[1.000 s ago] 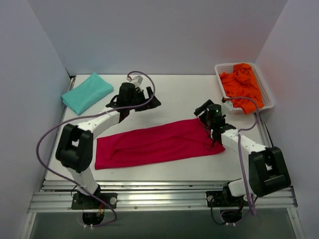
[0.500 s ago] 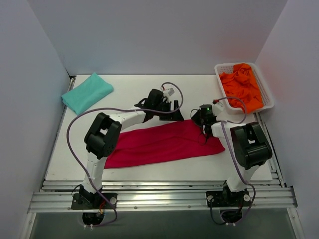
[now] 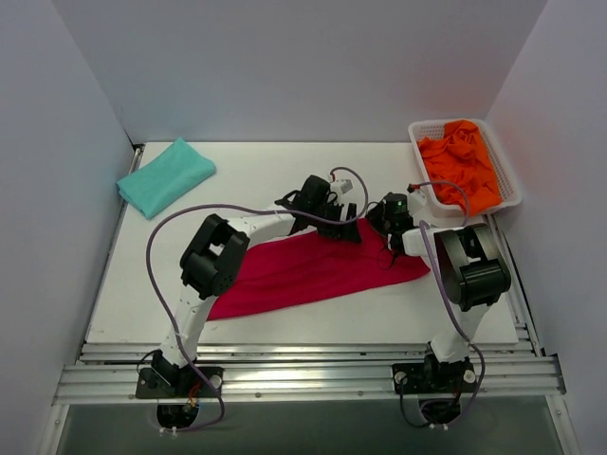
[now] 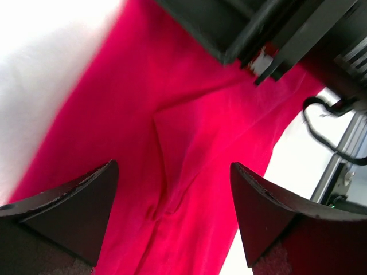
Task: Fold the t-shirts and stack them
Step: Rotate the tshirt 90 degrees
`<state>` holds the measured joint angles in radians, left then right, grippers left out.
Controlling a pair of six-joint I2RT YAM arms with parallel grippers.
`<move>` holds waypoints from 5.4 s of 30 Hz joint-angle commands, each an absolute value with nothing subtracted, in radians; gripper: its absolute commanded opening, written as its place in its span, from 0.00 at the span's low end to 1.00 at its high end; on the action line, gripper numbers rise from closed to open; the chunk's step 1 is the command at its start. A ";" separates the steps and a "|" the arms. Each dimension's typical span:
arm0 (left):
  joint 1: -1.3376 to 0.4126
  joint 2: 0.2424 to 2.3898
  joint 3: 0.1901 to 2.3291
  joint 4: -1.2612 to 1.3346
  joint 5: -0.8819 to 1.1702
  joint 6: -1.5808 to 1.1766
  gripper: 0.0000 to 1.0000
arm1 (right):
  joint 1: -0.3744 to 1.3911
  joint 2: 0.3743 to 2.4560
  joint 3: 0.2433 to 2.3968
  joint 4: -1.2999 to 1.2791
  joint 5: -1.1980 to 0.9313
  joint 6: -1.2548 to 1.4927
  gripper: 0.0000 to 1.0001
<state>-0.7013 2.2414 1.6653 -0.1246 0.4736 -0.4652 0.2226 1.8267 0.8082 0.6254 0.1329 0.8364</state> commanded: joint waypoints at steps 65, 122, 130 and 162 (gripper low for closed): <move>-0.897 2.198 1.735 -0.264 -0.077 -0.253 0.05 | 0.212 1.970 0.841 0.615 0.055 0.824 0.31; -0.833 2.052 1.473 0.160 0.121 -0.373 0.81 | 0.204 2.026 0.864 0.615 0.028 0.815 0.28; -0.839 2.080 1.479 0.160 0.140 -0.393 0.72 | 0.199 2.019 0.858 0.611 0.032 0.810 0.28; -0.854 2.144 1.529 0.095 0.000 -0.373 0.67 | 0.195 2.013 0.847 0.614 0.029 0.811 0.28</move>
<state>-0.8494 2.1262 1.4784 0.0868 -0.0261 -0.3630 0.2085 1.9629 0.8837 0.7788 0.0109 0.8391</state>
